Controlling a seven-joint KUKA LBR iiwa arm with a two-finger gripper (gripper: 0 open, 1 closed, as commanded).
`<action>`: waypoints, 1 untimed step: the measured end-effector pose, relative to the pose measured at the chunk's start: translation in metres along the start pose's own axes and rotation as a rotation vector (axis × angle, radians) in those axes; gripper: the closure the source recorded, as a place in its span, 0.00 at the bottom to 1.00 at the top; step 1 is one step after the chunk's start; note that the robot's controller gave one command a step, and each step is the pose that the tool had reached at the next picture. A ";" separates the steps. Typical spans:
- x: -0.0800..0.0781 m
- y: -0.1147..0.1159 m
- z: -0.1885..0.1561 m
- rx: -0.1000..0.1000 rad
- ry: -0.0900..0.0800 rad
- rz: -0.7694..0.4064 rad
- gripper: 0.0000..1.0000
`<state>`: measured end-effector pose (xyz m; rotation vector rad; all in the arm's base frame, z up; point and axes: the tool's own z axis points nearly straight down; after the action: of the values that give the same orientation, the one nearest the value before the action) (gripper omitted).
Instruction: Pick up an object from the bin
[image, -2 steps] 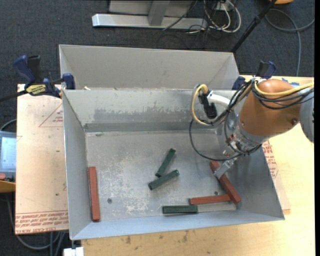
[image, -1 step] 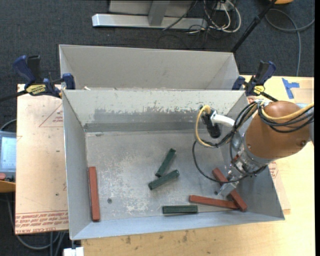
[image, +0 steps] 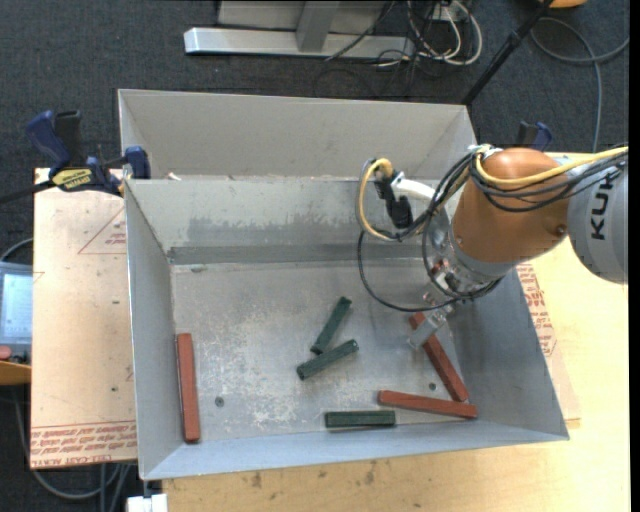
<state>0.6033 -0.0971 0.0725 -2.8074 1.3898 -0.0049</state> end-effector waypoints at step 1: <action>-0.037 -0.048 0.002 -0.003 -0.001 0.072 0.00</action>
Offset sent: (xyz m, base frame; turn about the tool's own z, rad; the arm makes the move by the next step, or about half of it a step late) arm 0.0148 0.0531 -0.0025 0.0750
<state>0.6193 -0.0388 0.0707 -2.7575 1.4916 -0.0004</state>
